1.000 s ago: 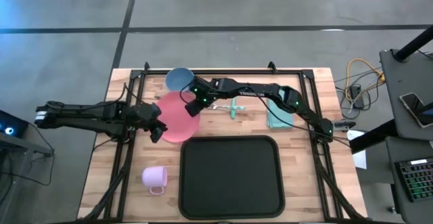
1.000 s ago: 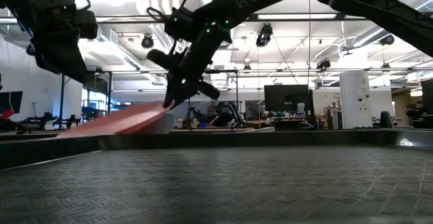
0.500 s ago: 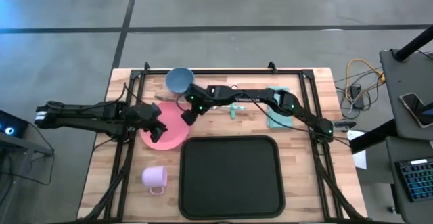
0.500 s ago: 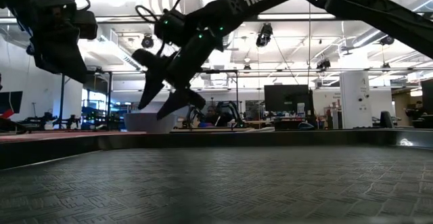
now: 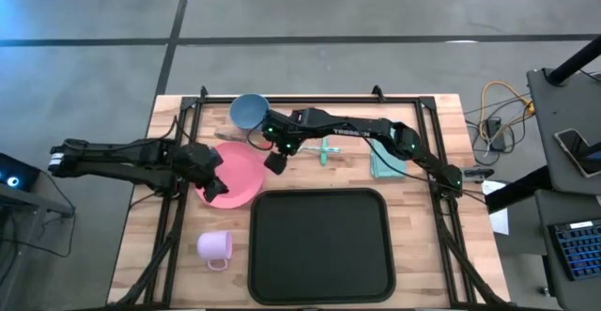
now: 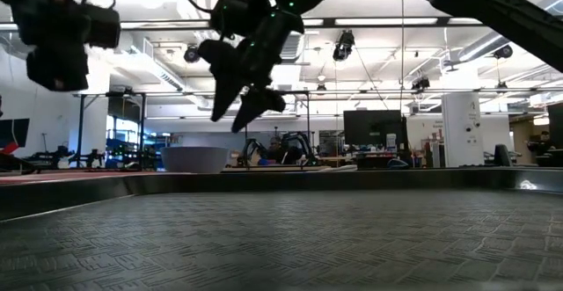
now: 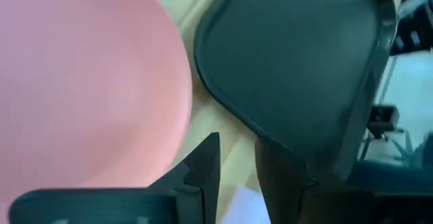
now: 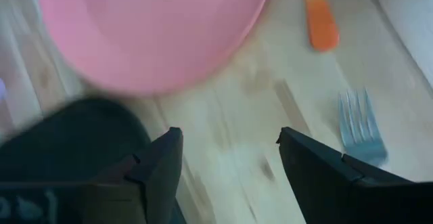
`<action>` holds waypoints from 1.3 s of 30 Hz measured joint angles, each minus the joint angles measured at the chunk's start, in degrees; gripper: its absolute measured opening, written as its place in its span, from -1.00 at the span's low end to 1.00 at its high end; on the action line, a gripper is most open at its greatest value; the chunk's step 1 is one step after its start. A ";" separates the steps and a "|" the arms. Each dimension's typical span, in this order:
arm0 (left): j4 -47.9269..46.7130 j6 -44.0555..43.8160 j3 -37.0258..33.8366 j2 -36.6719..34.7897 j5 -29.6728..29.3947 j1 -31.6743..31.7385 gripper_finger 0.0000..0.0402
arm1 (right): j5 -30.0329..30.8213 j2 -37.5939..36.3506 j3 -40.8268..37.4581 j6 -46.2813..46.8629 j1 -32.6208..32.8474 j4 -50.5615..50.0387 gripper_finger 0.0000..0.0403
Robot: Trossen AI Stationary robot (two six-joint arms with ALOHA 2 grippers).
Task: Set up tray
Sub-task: Put the purple mug on the top left of the black tray
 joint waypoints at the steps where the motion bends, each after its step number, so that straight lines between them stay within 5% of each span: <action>1: -1.38 -0.02 1.48 0.79 0.00 -0.39 -0.67 | 0.02 -0.13 -0.04 -1.81 0.19 -1.68 0.13; 10: -19.03 -4.59 16.54 12.86 -4.56 -1.72 -0.84 | 0.26 -0.53 -1.07 -8.31 2.61 -7.74 0.09; 15: -23.10 -6.87 20.97 20.44 -5.89 -7.82 -0.94 | 0.61 -0.32 -1.28 -8.31 3.59 -7.60 0.09; 25: -20.06 -27.21 25.00 23.59 -21.03 -24.43 -0.97 | 2.55 -0.45 -1.68 -13.26 4.04 -8.02 0.09; 30: -20.08 -39.97 26.20 22.96 -30.67 -32.65 -0.97 | -1.47 -1.86 -1.73 -14.30 4.14 -7.70 0.09; 39: -20.67 -52.73 25.09 26.37 -27.80 -44.39 -0.97 | -3.48 -2.21 -1.73 -13.18 6.39 -7.78 0.09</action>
